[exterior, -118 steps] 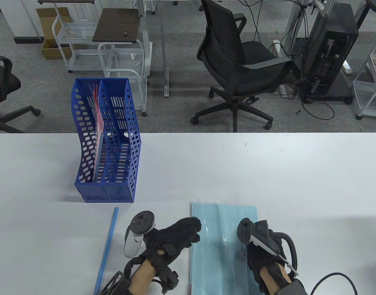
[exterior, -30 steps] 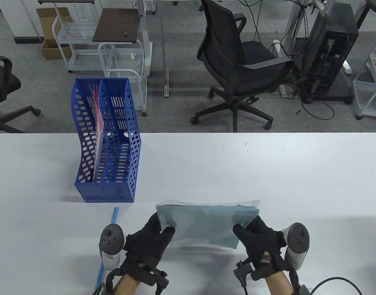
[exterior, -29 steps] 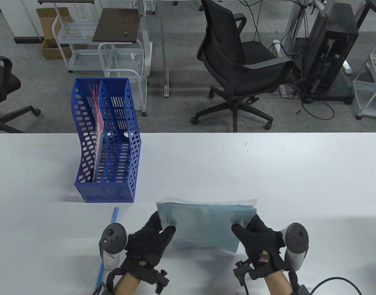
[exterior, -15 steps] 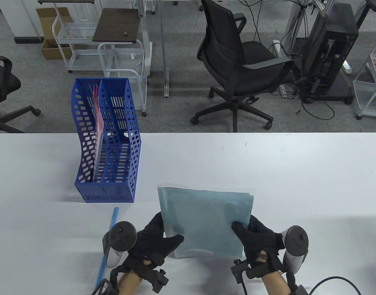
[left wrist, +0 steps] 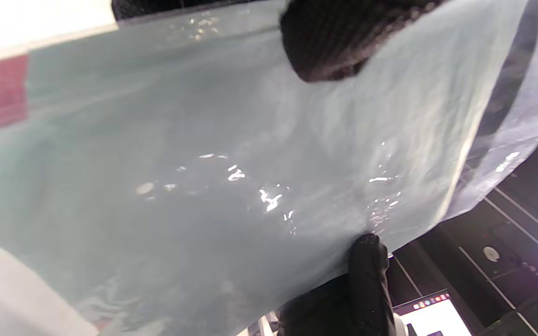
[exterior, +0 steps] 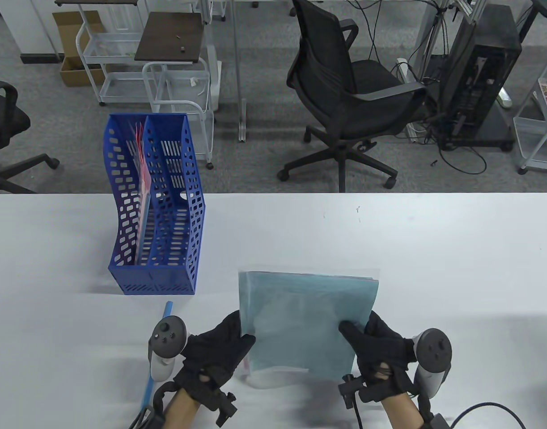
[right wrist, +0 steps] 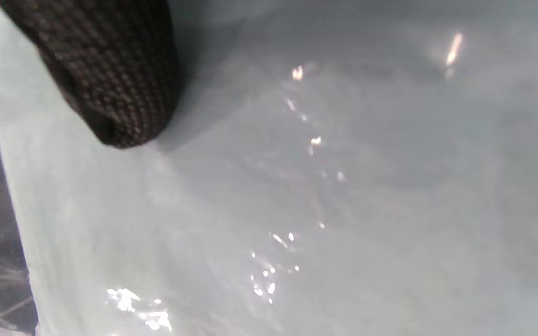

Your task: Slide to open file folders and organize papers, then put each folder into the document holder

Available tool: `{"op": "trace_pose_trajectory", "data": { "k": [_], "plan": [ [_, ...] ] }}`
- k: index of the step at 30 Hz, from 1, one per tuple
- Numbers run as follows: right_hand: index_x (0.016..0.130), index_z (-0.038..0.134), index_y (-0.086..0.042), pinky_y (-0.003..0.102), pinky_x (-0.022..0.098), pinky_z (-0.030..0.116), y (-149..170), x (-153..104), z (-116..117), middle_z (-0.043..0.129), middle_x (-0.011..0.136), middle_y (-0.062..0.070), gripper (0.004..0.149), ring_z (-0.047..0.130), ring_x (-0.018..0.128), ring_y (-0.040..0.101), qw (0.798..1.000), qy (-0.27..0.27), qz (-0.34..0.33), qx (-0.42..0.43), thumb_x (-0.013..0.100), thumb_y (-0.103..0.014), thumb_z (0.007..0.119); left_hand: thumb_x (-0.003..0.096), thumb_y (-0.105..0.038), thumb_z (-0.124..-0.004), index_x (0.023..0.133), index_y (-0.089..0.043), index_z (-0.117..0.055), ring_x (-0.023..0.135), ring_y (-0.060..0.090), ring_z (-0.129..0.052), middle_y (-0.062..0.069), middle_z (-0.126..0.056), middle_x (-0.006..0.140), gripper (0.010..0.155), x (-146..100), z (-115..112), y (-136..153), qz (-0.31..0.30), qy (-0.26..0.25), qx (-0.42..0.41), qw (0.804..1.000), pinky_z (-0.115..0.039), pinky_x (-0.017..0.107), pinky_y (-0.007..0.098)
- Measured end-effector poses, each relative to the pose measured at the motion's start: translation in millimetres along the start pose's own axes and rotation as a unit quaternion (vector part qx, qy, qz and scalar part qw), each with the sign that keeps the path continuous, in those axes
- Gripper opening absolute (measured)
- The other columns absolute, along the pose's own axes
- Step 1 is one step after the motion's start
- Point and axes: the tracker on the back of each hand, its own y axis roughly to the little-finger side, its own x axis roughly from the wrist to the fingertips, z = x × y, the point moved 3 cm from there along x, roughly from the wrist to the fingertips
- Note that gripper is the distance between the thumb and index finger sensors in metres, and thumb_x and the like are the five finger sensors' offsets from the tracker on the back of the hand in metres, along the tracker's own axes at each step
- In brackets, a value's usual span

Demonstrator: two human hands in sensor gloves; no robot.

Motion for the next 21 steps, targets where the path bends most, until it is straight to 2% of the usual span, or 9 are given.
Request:
{"op": "trace_pose_trajectory", "data": {
  "k": [3,5,7,8,10,12,16,18,21],
  "plan": [
    [0.072,0.09,-0.032,0.047,0.059,0.084,-2.5,1.6,-0.8,0.105,0.066,-0.007,0.041,0.107,0.056,0.018,1.0,-0.019,-0.012,0.021,0.034,-0.045,0.086,0.0407,-0.042,-0.094,0.101,-0.03,-0.072,0.082,0.025,-0.101,-0.003,-0.09,0.094,0.066,-1.6,0.0,-5.8,-0.013,0.003,-0.002,1.0,-0.073,0.072,0.057],
    [0.076,0.089,-0.03,0.053,0.061,0.079,0.6,3.5,1.9,0.103,0.073,-0.004,0.046,0.104,0.064,0.024,0.998,-0.041,-0.011,0.038,0.033,-0.045,0.089,0.0412,-0.039,-0.094,0.097,-0.03,-0.076,0.078,0.024,-0.102,-0.004,-0.093,0.089,0.059,-2.9,1.5,-3.6,0.004,-0.032,0.036,0.999,-0.074,0.07,0.057],
    [0.084,0.081,-0.028,0.057,0.063,0.076,5.7,5.0,4.7,0.095,0.083,-0.002,0.058,0.098,0.074,0.028,0.998,-0.053,0.002,0.014,0.03,-0.045,0.093,0.0414,-0.036,-0.093,0.09,-0.032,-0.084,0.07,0.02,-0.107,-0.007,-0.099,0.08,0.05,-5.5,2.1,3.1,0.024,-0.075,0.097,0.992,-0.078,0.068,0.055],
    [0.083,0.082,-0.029,0.055,0.063,0.077,6.3,4.8,4.9,0.096,0.082,-0.003,0.054,0.098,0.073,0.027,0.998,-0.054,0.003,-0.009,0.031,-0.041,0.093,0.0408,-0.036,-0.093,0.086,-0.032,-0.087,0.064,0.019,-0.11,-0.007,-0.101,0.076,0.046,-5.4,2.4,6.1,0.027,-0.094,0.105,0.99,-0.08,0.066,0.053],
    [0.074,0.088,-0.031,0.051,0.061,0.082,2.9,3.0,3.6,0.103,0.07,-0.008,0.042,0.105,0.062,0.021,0.999,-0.033,0.0,-0.02,0.033,-0.037,0.092,0.041,-0.036,-0.093,0.087,-0.032,-0.086,0.068,0.022,-0.107,-0.006,-0.1,0.078,0.047,-3.4,-0.6,5.9,0.024,-0.067,0.062,0.996,-0.078,0.067,0.055],
    [0.073,0.089,-0.031,0.05,0.06,0.083,-1.9,1.8,5.0,0.104,0.068,-0.008,0.041,0.106,0.06,0.02,0.999,-0.036,-0.009,-0.003,0.033,-0.038,0.092,0.0411,-0.04,-0.094,0.096,-0.032,-0.077,0.083,0.025,-0.099,-0.005,-0.092,0.09,0.058,-1.9,-3.9,2.5,0.006,-0.029,0.033,0.999,-0.074,0.07,0.056],
    [0.074,0.089,-0.032,0.052,0.062,0.08,4.1,3.3,8.8,0.102,0.072,-0.007,0.043,0.103,0.066,0.023,0.998,-0.055,-0.012,0.018,0.032,-0.042,0.091,0.0432,-0.034,-0.09,0.091,-0.033,-0.083,0.077,0.022,-0.105,-0.007,-0.098,0.085,0.049,-3.6,0.3,5.4,0.02,-0.064,0.071,0.995,-0.077,0.069,0.053],
    [0.077,0.086,-0.03,0.054,0.062,0.078,8.8,3.9,8.5,0.1,0.075,-0.005,0.046,0.101,0.069,0.025,0.998,-0.058,0.002,0.026,0.033,-0.039,0.092,0.0428,-0.038,-0.091,0.098,-0.033,-0.076,0.085,0.025,-0.099,-0.005,-0.091,0.094,0.057,-2.2,-2.1,9.9,0.018,-0.033,0.052,0.998,-0.075,0.07,0.056],
    [0.073,0.089,-0.031,0.05,0.061,0.082,2.4,2.6,4.3,0.103,0.069,-0.007,0.041,0.105,0.062,0.022,0.999,-0.037,-0.005,0.008,0.033,-0.038,0.092,0.0421,-0.043,-0.092,0.107,-0.031,-0.061,0.098,0.03,-0.085,-0.002,-0.076,0.106,0.072,-1.8,-4.6,6.2,0.008,-0.013,0.012,1.0,-0.068,0.074,0.059]
  ]
}}
